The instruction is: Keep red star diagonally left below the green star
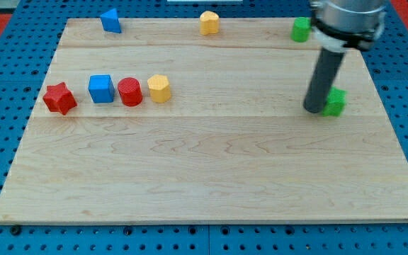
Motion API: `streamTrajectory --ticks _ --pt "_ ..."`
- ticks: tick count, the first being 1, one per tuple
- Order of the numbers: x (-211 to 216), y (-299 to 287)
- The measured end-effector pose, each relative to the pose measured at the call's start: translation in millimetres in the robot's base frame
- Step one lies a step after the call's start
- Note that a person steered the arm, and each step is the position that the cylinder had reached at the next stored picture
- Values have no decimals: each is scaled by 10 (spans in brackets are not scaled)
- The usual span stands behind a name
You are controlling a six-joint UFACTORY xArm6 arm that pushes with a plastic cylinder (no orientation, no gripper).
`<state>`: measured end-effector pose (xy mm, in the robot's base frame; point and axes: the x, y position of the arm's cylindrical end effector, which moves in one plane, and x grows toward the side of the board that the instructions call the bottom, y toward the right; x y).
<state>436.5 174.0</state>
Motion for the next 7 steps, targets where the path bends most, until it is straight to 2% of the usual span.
streamTrajectory --ticks 1,2,3,4,5,6,7 --pt "612 -1230" --pt "883 -2781" --pt "803 -4214" --pt "540 -4784" --pt "50 -4761" --pt "-399 -4663" --pt "-542 -4058"
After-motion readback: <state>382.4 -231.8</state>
